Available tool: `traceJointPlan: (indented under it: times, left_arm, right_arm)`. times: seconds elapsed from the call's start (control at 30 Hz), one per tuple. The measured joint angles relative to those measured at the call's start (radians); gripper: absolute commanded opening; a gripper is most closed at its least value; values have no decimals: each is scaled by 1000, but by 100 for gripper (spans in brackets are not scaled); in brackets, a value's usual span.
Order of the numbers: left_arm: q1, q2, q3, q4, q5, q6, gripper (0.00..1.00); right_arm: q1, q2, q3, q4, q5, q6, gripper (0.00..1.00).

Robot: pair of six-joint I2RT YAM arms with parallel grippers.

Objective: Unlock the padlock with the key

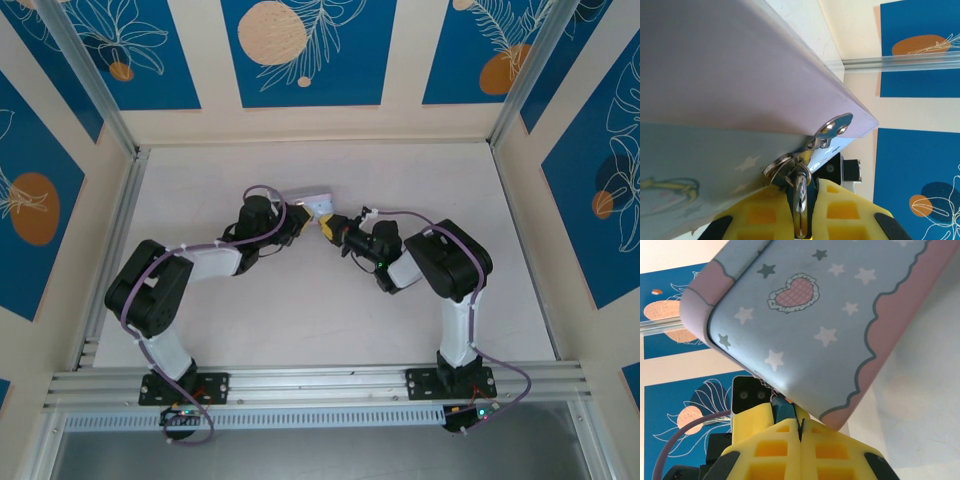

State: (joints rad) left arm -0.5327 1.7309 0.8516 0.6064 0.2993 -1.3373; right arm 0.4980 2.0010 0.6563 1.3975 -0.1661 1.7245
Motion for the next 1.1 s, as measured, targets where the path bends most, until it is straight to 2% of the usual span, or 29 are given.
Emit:
traceJointPlan:
  times: [0.77,1.1]
  left_arm:
    - [0,0,0,0,-11,4,0]
    - [0,0,0,0,-12,5,0]
  right_arm:
    - [4,-40,9,-77,13,-10,0]
    - [4,-98,17,-193,6,-99,0]
